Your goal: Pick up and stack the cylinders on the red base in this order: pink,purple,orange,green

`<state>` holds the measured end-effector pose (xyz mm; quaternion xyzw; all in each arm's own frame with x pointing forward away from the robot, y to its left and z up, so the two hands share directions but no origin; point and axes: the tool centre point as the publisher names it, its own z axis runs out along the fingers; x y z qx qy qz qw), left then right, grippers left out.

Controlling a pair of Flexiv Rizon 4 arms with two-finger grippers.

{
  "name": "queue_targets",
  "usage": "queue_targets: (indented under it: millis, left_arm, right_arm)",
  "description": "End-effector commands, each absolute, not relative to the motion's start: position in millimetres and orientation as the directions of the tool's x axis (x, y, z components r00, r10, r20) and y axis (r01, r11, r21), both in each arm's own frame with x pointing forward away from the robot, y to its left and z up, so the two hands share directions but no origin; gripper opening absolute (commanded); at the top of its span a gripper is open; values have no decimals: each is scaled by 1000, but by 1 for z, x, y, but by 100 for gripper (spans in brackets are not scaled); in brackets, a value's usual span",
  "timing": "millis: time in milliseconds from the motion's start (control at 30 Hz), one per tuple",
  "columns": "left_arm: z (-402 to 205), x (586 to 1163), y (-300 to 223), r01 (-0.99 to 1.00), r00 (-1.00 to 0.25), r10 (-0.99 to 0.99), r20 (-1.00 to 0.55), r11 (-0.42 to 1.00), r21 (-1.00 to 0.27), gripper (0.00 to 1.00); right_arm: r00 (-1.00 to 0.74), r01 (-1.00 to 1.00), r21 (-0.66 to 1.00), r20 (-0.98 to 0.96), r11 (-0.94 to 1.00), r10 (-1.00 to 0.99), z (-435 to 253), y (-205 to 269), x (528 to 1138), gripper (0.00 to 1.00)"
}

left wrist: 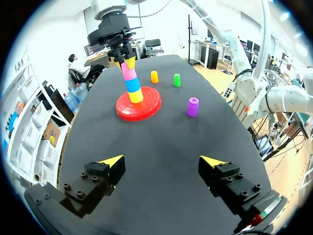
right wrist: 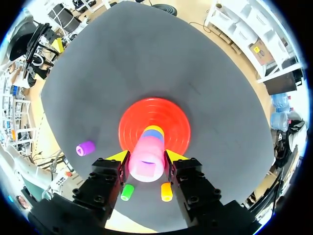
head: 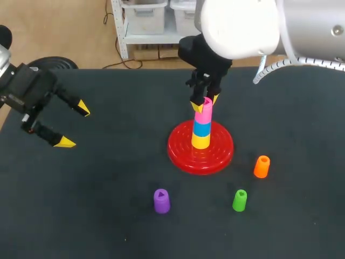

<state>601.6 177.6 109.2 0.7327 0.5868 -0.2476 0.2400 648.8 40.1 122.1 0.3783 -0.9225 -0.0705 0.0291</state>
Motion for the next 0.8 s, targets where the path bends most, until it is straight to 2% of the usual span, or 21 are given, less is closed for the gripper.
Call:
queue_targets:
  millis: [33,667,700,733,767,800]
  left_arm:
    - [109,601,178,979,190,741,-645,-196,63,100]
    - [109,601,178,979,190,741,-645,-196,63,100]
    - [109,601,178,979,190,741,-645,-196,63,100]
    - [109,601,178,979,190,741,-645,-196,63,100]
    - [109,601,178,979,190,741,-645,-196,63,100]
    - [109,601,178,979,190,741,-645,-196,63,100]
  right_arm:
    - [-711,-694,151,3,704,-703,111,40,648,0]
    - [-703,-705,142,-9,695,-711,112,45,646,0]
    - [-705,-703,140,-14,697,-709,113,45,646,31]
    - [-706,-702,140,-17,698,-708,113,45,646,93]
    - [-707,-702,138,-19,699,-707,113,45,645,100]
    - [-711,-699,133,-22,703,-703,114,45,645,100]
